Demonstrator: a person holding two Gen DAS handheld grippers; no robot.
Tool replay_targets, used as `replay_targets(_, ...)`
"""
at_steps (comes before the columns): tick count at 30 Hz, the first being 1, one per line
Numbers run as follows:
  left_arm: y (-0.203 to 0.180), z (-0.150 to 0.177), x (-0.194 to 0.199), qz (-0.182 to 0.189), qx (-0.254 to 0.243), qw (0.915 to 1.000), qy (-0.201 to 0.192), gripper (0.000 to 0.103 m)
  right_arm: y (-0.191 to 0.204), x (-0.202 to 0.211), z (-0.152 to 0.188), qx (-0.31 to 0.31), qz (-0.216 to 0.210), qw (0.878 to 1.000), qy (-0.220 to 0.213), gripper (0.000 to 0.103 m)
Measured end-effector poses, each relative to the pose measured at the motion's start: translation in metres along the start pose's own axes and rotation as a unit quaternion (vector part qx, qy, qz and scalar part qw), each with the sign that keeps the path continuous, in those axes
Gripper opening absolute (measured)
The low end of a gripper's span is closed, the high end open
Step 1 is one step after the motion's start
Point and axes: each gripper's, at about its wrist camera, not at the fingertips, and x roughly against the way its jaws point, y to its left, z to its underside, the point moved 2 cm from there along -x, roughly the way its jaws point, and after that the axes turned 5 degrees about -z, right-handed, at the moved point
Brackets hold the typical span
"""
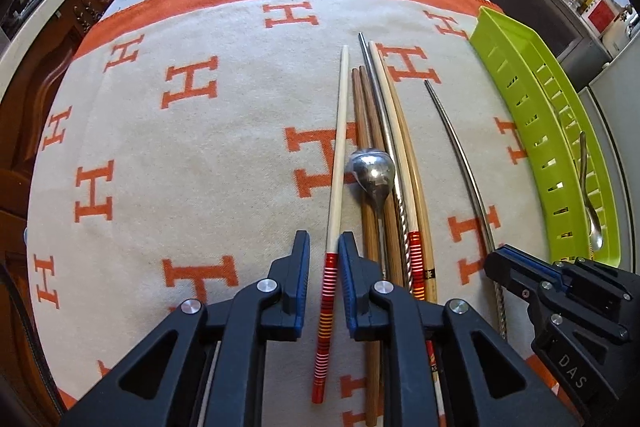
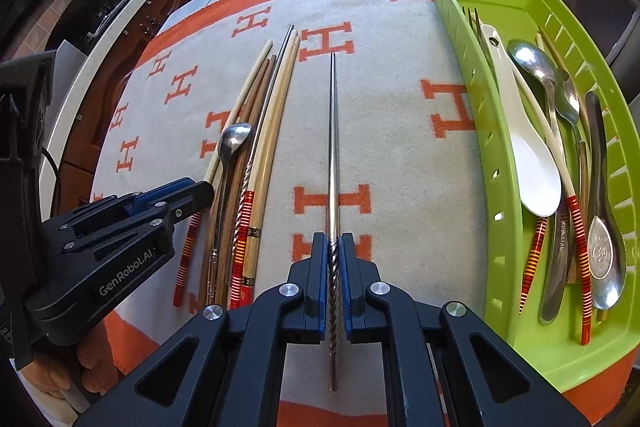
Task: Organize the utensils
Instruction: 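Grasp a red-striped white chopstick with the left gripper while the right holds the steel one, then carry both chopsticks into the green tray and open both grippers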
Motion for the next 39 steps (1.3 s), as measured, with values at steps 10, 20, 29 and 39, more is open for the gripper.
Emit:
replay_targets(10, -0.007, 0.008, 0.002, -0.025, -0.009, 0.9987, -0.044, 0.023, 0.012, -0.005, -0.002, 0.055, 0.03, 0.996, -0.062, 0.017)
replay_targets(20, 0.01, 0.017, 0.004, 0.01, 0.022, 0.9974, -0.068, 0.003, 0.022, -0.011, 0.005, 0.101, 0.072, 0.986, -0.112, 0.006)
replay_targets(29, 0.03, 0.024, 0.03, 0.045, 0.075, 0.9931, -0.078, 0.003, 0.004, 0.04, 0.006, 0.03, -0.019, 0.987, -0.154, 0.005)
replay_targets(39, 0.004, 0.005, 0.09, 0.109, 0.066, 0.9862, -0.105, 0.003, -0.071, 0.112, -0.016, -0.016, 0.032, 0.98, -0.197, 0.005)
